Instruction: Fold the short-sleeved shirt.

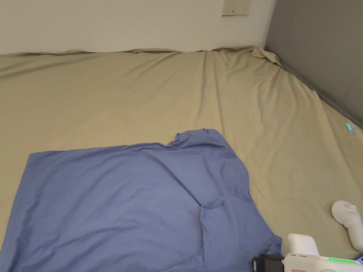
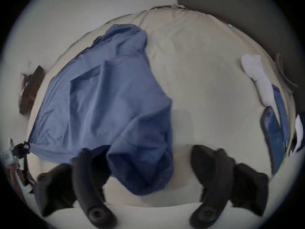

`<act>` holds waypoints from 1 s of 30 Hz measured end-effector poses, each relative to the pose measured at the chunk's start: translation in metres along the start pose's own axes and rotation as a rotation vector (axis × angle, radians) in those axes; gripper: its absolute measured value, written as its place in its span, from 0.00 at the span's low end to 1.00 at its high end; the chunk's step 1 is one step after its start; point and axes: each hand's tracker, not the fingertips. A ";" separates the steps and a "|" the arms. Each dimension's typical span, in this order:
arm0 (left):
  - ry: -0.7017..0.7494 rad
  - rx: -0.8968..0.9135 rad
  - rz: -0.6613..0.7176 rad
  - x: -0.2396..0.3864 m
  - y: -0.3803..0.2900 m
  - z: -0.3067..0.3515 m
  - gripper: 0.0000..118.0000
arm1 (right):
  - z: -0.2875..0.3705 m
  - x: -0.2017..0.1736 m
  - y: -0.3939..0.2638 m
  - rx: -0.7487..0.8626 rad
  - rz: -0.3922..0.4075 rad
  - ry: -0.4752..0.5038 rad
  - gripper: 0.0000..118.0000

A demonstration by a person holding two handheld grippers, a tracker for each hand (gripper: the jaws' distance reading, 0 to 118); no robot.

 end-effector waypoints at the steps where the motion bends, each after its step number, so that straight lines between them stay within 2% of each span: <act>1: -0.002 -0.006 0.010 -0.004 0.004 -0.004 0.06 | 0.006 0.001 -0.002 0.033 0.022 -0.043 0.52; 3: -0.013 -0.011 0.032 -0.007 -0.001 -0.003 0.06 | 0.013 0.008 -0.001 0.043 0.033 -0.011 0.36; 4: -0.021 -0.011 0.045 -0.008 -0.004 -0.002 0.06 | 0.020 0.013 -0.002 0.068 -0.008 0.054 0.28; 5: -0.031 -0.013 0.055 -0.011 -0.001 -0.006 0.06 | 0.024 0.020 -0.001 0.064 -0.108 0.181 0.05; 6: -0.025 -0.013 0.058 -0.011 -0.001 -0.007 0.06 | 0.027 0.024 -0.001 0.064 -0.188 0.199 0.05; 9: -0.034 -0.009 0.076 -0.013 0.002 -0.005 0.06 | 0.039 0.025 0.002 0.089 -0.144 0.175 0.05; 12: -0.051 0.003 0.090 -0.011 0.007 0.004 0.06 | 0.052 0.023 0.008 0.100 -0.203 0.246 0.05; 14: -0.062 0.011 0.107 -0.013 0.016 0.006 0.06 | 0.060 0.020 0.018 0.114 -0.197 0.262 0.05; 18: -0.111 0.009 0.203 -0.017 0.042 0.006 0.06 | 0.066 0.020 0.058 0.131 -0.308 0.371 0.05; 23: -0.154 0.044 0.308 -0.023 0.091 -0.016 0.06 | 0.048 0.001 0.123 0.143 -0.334 0.360 0.05; 27: -0.185 0.064 0.388 -0.020 0.130 -0.048 0.06 | 0.008 -0.010 0.172 0.120 -0.399 0.350 0.05; 30: -0.151 0.062 0.368 -0.008 0.158 -0.082 0.06 | -0.022 -0.023 0.195 0.108 -0.384 0.298 0.05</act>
